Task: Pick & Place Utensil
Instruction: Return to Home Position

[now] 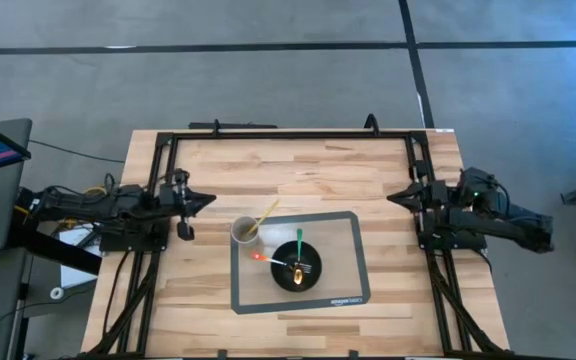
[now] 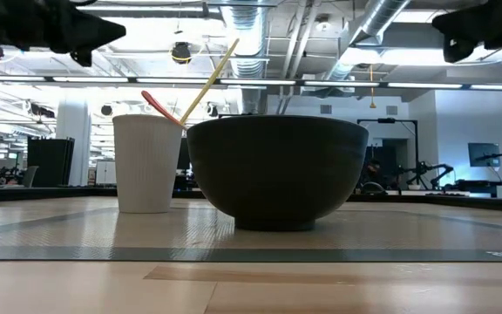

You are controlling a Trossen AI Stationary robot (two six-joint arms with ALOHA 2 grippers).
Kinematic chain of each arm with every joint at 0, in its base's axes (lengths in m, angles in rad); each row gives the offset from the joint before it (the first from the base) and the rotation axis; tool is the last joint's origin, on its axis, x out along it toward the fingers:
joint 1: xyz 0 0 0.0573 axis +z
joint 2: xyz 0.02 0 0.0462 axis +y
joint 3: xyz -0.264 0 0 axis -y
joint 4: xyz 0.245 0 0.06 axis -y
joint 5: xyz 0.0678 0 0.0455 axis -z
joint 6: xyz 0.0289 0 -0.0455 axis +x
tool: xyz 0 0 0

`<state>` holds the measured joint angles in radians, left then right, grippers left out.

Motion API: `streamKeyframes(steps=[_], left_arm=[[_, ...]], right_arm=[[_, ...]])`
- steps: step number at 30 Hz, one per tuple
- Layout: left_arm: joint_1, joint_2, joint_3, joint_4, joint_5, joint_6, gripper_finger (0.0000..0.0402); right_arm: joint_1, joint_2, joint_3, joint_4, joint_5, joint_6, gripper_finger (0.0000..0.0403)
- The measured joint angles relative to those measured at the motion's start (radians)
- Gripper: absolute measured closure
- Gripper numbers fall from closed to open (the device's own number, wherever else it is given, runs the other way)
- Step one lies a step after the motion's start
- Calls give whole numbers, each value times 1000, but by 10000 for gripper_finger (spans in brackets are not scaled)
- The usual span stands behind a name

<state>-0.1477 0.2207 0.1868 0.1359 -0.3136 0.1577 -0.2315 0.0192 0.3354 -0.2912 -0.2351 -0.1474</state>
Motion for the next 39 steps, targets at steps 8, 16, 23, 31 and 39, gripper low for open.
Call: streamKeyframes(steps=[8,16,23,31,39], left_arm=[[0,-202,-144,-6,16,-3,394],[13,-196,-181,-4,16,18,393],[16,-174,-181,-4,15,18,390],[16,-173,-181,1,15,18,390],[16,-173,-181,3,15,18,389]], right_arm=[[-1,1,-54,22,5,7,402],[-14,-16,-161,176,4,0,402],[-11,-16,-207,202,-1,49,402],[-14,-17,-294,334,-1,57,402],[-14,-16,-326,355,0,76,402]])
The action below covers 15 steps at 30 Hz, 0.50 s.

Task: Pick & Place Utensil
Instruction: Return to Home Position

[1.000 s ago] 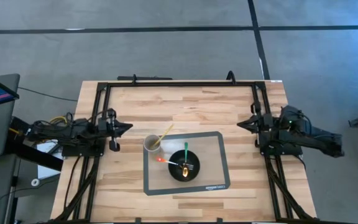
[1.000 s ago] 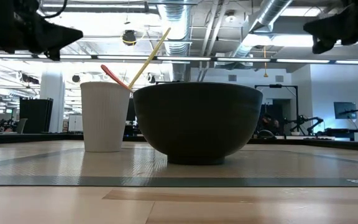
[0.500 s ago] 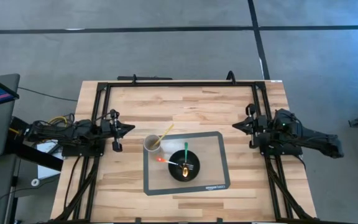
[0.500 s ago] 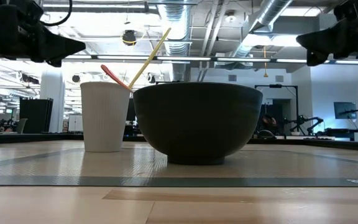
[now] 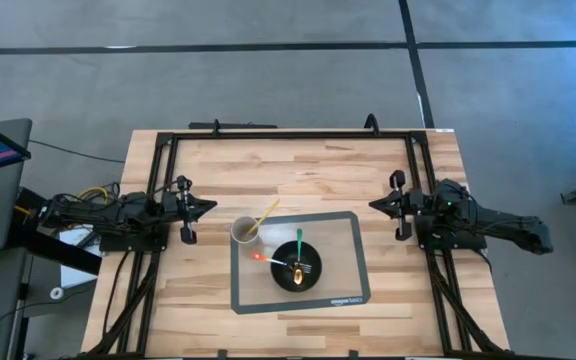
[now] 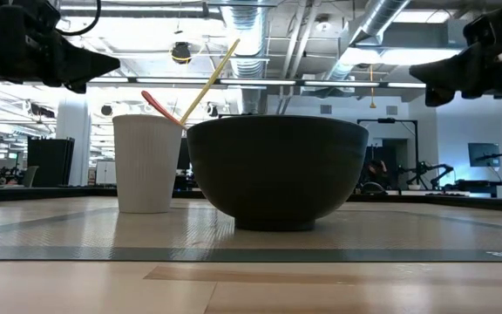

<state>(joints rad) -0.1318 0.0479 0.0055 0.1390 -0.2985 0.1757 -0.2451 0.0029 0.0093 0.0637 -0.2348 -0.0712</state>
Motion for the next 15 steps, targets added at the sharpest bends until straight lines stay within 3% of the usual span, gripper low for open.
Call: streamKeyframes(steps=[5,15], left_arm=[[0,0,0,1,0,0,391],[0,0,0,3,0,0,391]], right_arm=[[0,0,0,-18,7,37,402],[0,0,0,-28,137,46,402]])
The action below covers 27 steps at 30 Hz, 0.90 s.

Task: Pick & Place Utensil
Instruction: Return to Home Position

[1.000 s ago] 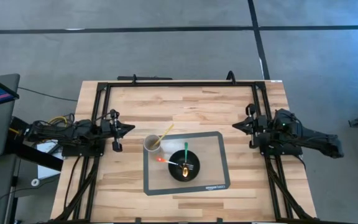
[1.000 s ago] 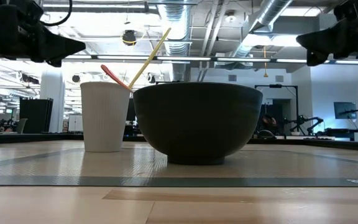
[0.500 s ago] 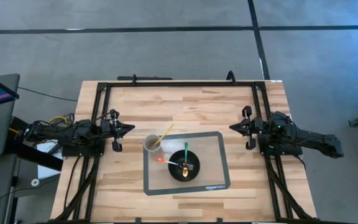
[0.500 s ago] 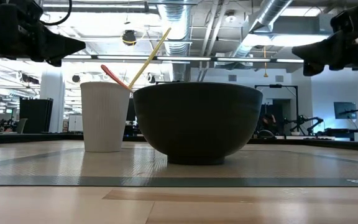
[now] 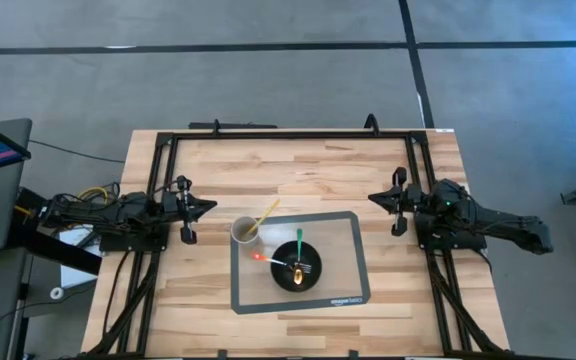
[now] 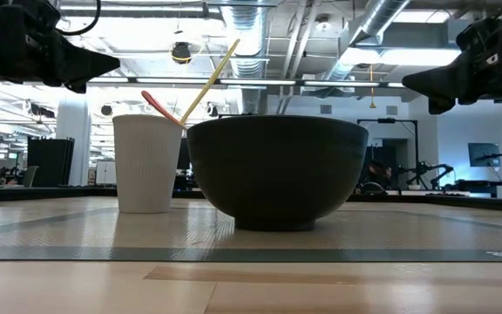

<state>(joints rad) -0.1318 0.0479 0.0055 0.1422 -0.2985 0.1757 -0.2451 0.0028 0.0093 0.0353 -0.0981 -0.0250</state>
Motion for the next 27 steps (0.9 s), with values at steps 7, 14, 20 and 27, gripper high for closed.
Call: streamKeyframes(steps=[7,14,20,27], left_arm=[[0,0,0,1,0,0,389],[0,0,0,1,0,0,387],[0,0,0,1,0,0,387],[0,0,0,1,0,0,389]], right_arm=[[0,0,0,2,-1,0,402],[0,0,0,2,-1,0,402],[0,0,0,2,-1,0,402],[0,0,0,2,-2,0,402]])
